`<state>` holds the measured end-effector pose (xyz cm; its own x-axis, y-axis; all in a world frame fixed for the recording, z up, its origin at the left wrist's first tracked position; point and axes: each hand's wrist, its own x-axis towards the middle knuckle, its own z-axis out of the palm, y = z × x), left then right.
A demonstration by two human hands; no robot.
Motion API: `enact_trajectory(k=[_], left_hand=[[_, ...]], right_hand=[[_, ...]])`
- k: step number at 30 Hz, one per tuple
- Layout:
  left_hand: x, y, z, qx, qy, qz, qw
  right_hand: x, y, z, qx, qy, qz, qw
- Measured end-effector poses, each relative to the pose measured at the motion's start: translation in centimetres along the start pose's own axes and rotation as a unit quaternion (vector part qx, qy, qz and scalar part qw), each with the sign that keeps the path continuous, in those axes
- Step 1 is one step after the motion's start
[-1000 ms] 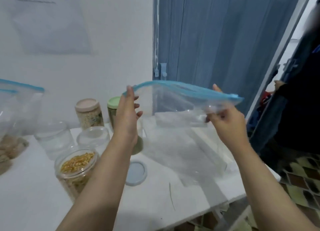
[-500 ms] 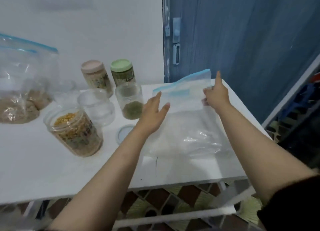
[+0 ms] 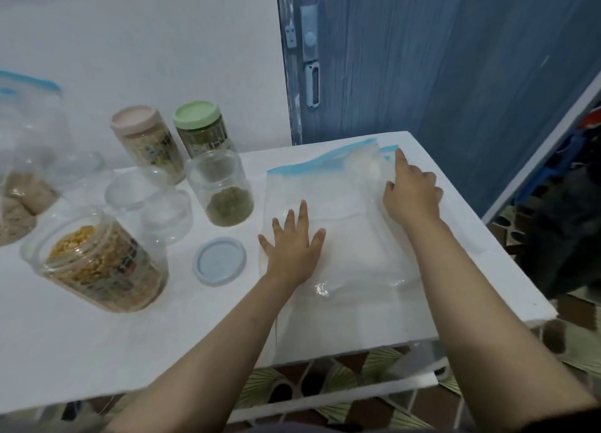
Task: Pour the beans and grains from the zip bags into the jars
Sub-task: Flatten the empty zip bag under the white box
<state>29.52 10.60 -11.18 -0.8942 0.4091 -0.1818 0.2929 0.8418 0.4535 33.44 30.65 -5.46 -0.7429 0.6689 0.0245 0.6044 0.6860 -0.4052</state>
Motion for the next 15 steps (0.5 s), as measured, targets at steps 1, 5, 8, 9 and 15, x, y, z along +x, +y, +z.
enact_trajectory(k=[1,5,8,9,15], left_hand=[[0.0,0.2,0.1,-0.01,0.0,-0.003,1.0],[-0.3,0.8,0.6,-0.039,0.001,-0.016,0.999],[-0.4,1.7,0.7,-0.044,0.002,-0.035,0.998],[-0.4,2.1,0.8,-0.052,0.002,-0.04,0.998],[-0.3,4.1,1.2,-0.106,0.005,-0.047,0.993]], right_hand=[[-0.5,1.0,-0.4,-0.015,-0.02,0.021,0.999],[-2.1,4.7,-1.9,-0.005,-0.146,0.074,0.987],[-3.1,5.8,-1.9,0.025,-0.179,0.058,0.982],[-3.2,6.0,-2.0,0.036,-0.176,0.052,0.982],[-3.8,5.8,-5.0,0.134,-0.155,-0.012,0.979]])
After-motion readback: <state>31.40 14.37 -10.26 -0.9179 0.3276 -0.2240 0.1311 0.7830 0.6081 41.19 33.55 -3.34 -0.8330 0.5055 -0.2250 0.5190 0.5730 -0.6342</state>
